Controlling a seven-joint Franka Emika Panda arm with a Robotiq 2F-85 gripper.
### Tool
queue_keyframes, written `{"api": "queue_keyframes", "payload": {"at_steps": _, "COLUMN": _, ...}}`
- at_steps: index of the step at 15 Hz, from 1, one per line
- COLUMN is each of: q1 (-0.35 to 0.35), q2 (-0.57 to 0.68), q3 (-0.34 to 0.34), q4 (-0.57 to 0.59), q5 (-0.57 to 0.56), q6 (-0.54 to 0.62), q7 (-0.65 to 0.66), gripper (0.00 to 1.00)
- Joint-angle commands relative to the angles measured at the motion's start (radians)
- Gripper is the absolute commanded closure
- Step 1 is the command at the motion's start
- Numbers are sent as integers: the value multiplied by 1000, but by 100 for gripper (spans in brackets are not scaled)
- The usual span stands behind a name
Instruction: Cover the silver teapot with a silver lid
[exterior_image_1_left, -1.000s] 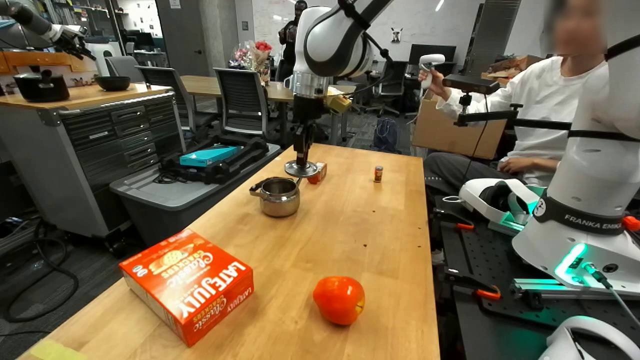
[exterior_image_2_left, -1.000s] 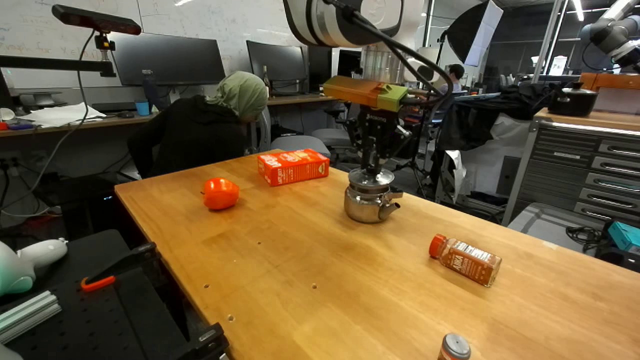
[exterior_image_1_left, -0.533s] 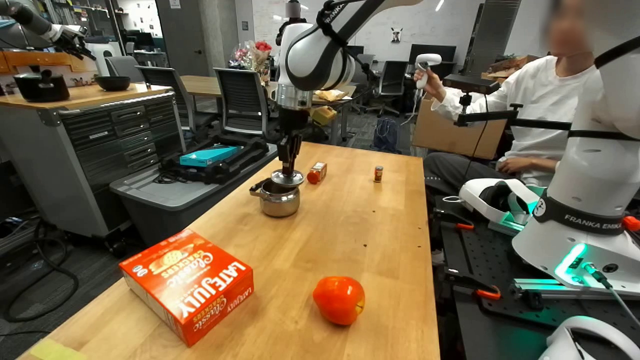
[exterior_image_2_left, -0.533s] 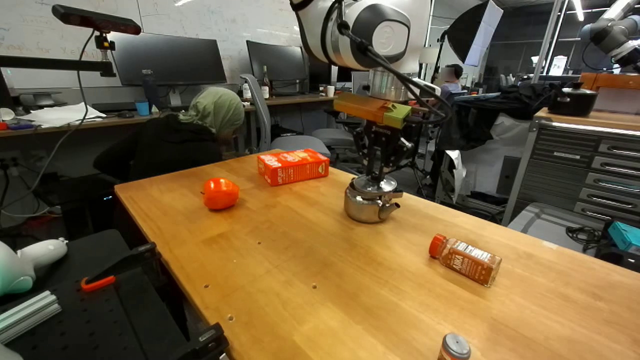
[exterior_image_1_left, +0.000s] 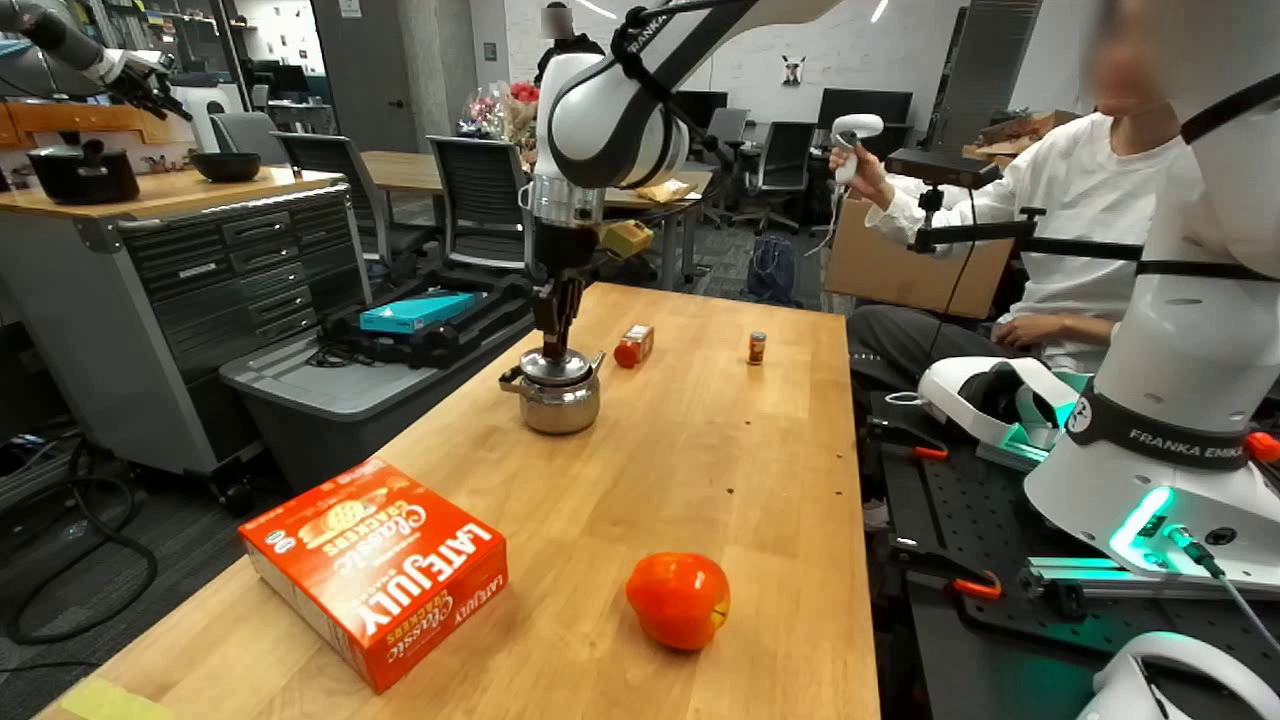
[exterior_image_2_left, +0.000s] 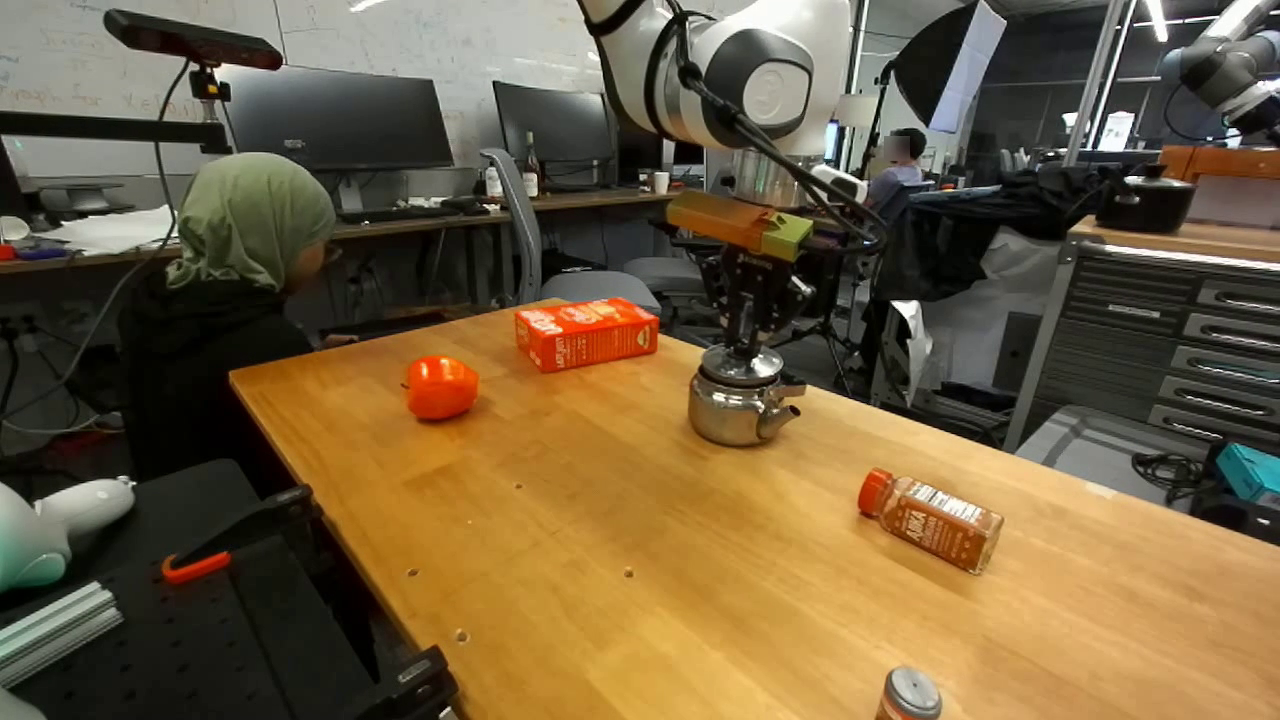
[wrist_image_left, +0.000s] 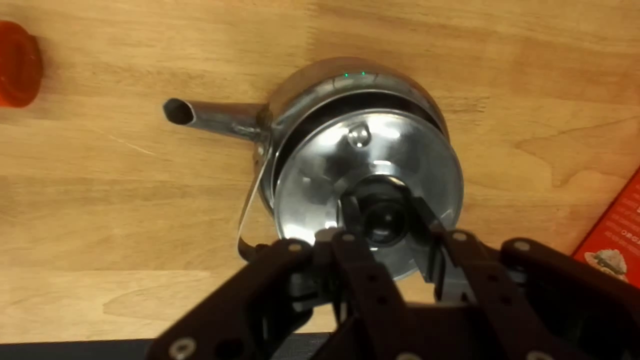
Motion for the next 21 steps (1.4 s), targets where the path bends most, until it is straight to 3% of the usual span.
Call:
{"api": "queue_keyframes", "payload": {"at_steps": 1, "q1": -16, "q2": 38, "q3": 6, "q4": 70, "q5": 21, "q6": -56, "q7": -2, "gripper": 90}}
{"api": "queue_keyframes", "payload": {"at_steps": 9, "q1": -34, "q2": 41, "q3": 6, "q4": 63, "q5": 34, "q6": -146, "q7": -18, "gripper": 90}}
{"api": "queue_keyframes", "payload": {"at_steps": 21, "q1": -16, "q2": 39, "q3": 13, "q4": 55, "q5": 29, "q6": -120, "q7": -26, "gripper": 90}}
